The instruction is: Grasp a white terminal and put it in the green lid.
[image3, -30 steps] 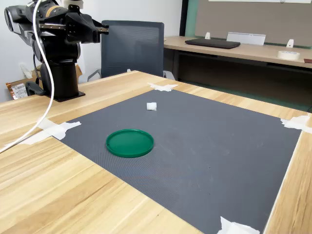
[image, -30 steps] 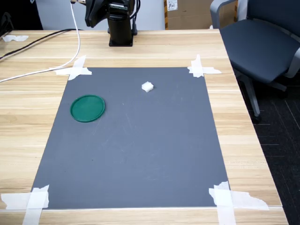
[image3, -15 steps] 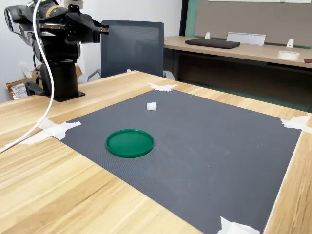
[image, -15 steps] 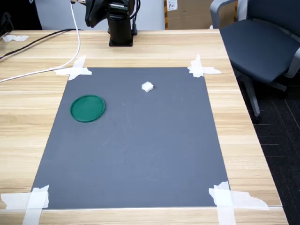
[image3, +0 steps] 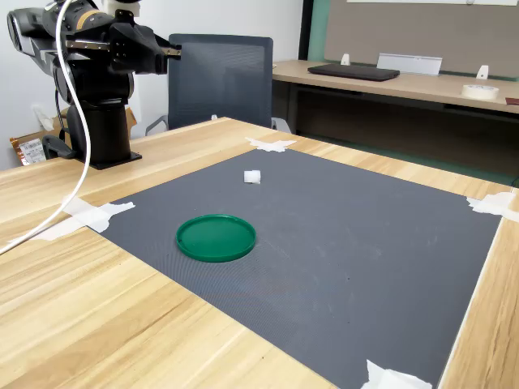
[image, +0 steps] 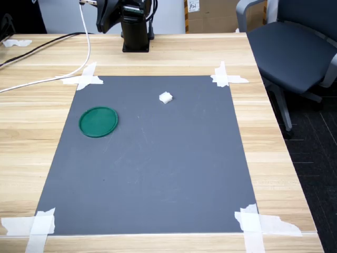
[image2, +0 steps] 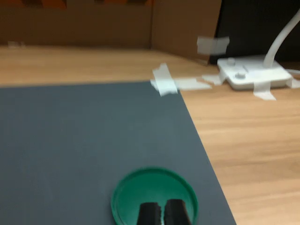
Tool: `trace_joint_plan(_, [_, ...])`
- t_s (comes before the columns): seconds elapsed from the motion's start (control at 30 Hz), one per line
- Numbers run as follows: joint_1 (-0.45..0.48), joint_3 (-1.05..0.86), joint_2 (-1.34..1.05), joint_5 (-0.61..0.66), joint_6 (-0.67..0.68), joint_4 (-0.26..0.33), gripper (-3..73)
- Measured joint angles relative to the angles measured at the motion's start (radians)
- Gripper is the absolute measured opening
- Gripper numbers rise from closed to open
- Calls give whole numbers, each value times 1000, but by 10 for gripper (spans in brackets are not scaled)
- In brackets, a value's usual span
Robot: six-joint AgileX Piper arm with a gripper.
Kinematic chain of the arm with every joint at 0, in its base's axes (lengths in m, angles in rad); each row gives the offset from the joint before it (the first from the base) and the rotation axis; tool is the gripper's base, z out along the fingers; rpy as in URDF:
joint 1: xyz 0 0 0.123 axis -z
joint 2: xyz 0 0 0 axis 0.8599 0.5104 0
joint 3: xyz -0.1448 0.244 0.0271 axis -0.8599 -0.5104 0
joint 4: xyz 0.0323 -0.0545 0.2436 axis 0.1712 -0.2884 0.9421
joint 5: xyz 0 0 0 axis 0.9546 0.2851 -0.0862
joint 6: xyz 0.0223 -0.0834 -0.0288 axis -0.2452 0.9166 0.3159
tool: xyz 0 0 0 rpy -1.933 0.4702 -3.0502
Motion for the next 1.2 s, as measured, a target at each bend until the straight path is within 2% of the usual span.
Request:
trace_joint_plan(0.13, [0, 33, 69, 58, 43, 0, -28])
trace_joint_plan(0.53, [0, 254, 277, 362, 125, -4, -28])
trace_joint_plan(1.2, [0, 452, 474, 679, 295, -11, -28])
